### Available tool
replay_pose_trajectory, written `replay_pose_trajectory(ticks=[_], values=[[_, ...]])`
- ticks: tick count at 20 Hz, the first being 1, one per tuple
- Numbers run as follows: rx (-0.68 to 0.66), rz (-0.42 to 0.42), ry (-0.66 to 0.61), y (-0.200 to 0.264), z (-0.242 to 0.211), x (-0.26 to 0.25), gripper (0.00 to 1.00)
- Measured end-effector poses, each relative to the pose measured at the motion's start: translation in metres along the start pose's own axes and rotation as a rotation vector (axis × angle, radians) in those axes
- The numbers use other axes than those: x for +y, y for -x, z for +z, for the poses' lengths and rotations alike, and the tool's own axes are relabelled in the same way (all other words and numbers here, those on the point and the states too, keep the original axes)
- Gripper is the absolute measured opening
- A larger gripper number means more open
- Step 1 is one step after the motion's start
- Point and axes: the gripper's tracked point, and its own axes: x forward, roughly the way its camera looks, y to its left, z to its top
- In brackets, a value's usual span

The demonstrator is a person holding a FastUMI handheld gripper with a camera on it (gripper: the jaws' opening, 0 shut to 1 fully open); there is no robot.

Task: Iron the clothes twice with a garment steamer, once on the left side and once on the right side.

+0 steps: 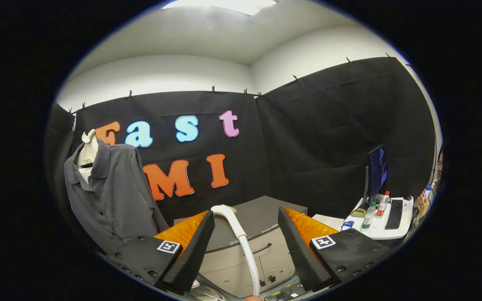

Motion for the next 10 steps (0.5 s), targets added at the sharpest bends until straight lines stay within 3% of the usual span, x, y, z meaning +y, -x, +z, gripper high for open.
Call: replay_pose_trajectory(ticks=[10], values=[[0.035,0.025,-0.002,-0.009,-0.012,0.001,0.98]])
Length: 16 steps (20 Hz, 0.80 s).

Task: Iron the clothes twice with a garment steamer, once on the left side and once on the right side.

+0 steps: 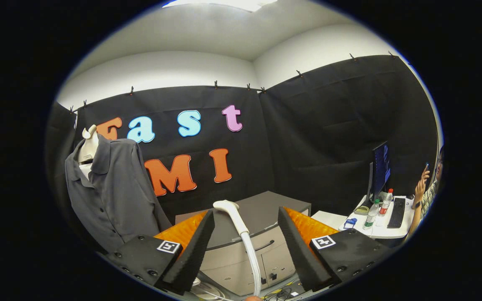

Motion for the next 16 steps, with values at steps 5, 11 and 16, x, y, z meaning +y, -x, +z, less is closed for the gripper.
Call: replay_pose_trajectory(ticks=[5,11,16], values=[[0.012,0.035,-0.012,-0.015,-0.003,-0.007,0.98],[0.051,0.09,0.001,-0.062,-0.001,-0.02,0.98],[0.114,0.194,0.056,-0.11,-0.006,-0.011,0.98]])
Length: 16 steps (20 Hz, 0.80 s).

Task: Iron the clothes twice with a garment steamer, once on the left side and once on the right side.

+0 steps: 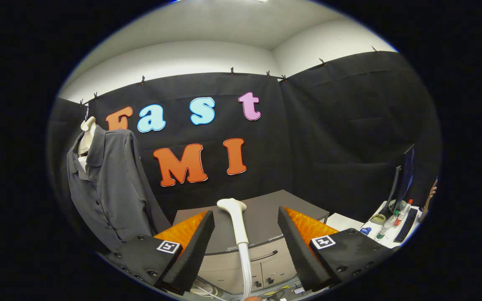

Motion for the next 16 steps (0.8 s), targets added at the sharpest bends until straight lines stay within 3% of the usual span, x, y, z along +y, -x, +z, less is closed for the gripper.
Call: replay_pose_trajectory(ticks=[5,16], values=[[0.093,0.104,0.011,-0.057,-0.016,0.006,0.98],[0.294,0.178,0.011,-0.176,-0.049,0.017,0.98]])
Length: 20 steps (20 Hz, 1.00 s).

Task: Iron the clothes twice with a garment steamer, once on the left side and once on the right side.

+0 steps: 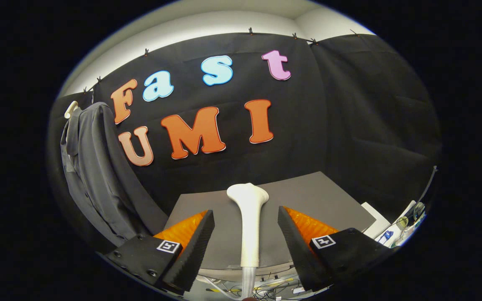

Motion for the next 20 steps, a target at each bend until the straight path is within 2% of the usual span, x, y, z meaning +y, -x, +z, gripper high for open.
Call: replay_pose_trajectory(ticks=[7,13,17,20], values=[[0.158,0.019,0.04,-0.065,-0.02,0.006,0.98],[0.271,-0.03,0.046,-0.109,-0.043,-0.01,0.98],[0.323,-0.067,0.038,-0.128,-0.058,-0.024,0.89],[0.364,-0.051,0.017,-0.137,-0.071,-0.019,0.83]])
